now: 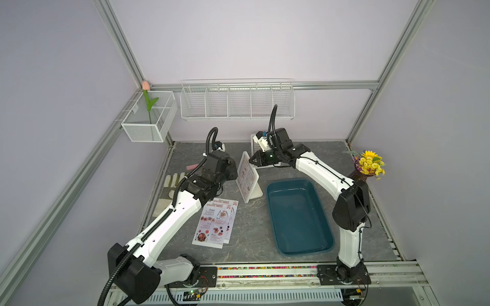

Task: Replace the menus in the menu holders
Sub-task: Insert the menu into the menu holder, then adjust the menu holder at the center of the board.

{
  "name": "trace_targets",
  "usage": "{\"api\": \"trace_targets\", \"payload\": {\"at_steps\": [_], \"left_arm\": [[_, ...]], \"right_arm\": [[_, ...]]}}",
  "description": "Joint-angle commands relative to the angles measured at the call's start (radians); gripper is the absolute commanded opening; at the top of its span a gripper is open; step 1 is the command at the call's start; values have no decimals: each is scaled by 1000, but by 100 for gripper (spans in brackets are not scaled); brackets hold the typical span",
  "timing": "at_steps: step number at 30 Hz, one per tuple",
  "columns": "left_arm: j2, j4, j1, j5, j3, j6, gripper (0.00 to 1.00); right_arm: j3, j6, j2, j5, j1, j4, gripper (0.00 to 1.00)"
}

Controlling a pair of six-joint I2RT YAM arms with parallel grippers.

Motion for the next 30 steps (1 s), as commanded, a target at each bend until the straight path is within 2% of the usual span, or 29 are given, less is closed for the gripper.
{"api": "trace_targets", "payload": {"at_steps": [1,6,9,15,21,25,30], "left_arm": [[-20,-1,-5,-22,-11,-6,56],[-31,19,-4,-46,-20,2,57],[-40,27,0,-75,-20,10,59],[-17,-2,21,-59,15,32,67],[-4,-1,23,-59,25,32,71],[-12,-13,24,-72,28,33,71],[-21,-28,29,-84,33,43,71]], "right_arm": [[-19,-7,-70,7,-5,11,19],[-95,-26,-127,11,-5,36,43],[-146,-55,-164,25,-5,32,52],[-283,-123,-254,70,23,20,73],[-319,-147,-248,120,63,31,76],[-294,-166,-211,154,81,31,73],[-251,-187,-164,171,91,20,51]]}}
